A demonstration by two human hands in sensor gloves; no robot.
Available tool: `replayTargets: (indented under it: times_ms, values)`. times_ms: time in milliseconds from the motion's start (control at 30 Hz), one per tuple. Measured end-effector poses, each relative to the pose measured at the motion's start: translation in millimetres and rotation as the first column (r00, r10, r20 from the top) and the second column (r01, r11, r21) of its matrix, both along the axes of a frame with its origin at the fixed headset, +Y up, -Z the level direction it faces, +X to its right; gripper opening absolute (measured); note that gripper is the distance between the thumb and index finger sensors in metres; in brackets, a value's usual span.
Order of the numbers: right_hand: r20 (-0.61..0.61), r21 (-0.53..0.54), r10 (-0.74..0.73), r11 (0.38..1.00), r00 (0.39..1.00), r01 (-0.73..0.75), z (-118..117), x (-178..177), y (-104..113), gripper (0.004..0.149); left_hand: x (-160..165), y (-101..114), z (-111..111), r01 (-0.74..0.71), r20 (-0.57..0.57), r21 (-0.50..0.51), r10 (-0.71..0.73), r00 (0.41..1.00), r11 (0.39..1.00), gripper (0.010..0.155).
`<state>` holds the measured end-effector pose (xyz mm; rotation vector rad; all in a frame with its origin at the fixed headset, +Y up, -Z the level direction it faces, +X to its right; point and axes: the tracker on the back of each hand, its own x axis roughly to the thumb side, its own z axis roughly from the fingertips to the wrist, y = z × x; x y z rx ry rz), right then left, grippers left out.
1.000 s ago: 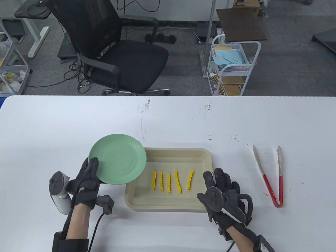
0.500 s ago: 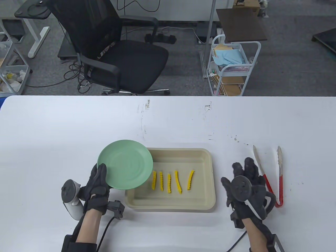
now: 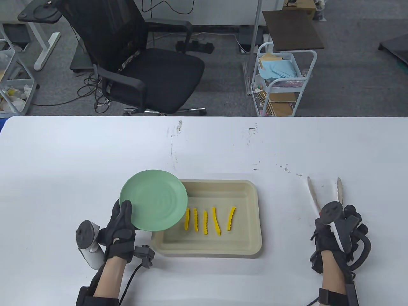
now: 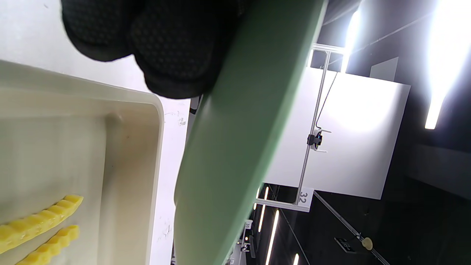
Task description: Hold plate and receive fries gripped by tongs from baking tray
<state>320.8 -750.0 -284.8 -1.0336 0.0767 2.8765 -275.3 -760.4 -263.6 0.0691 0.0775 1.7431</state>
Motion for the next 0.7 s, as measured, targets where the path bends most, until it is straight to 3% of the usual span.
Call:
replayTargets:
  times_ms: [133,333,700]
  values:
    - [0.025,-0.017,0.01,1.0,1.0,-0.009,-4,2,-4,0.05,3,0,2,-0.084,0.021,-0.007,0.084,0.996,0.996,0.066]
    - [0.025,0.007,-0.02,1.0,0.999,0.02,-6,3,-5,0.043,5,0,3,-0.092,0.026,-0.004,0.092,0.995,0.996,0.065]
    - [-0.017,0.264,-0.087,0.96,0.996,0.088,2,0,13,0.047,3,0,3,-0.091,0.021,0.009,0.091,0.996,0.996,0.065]
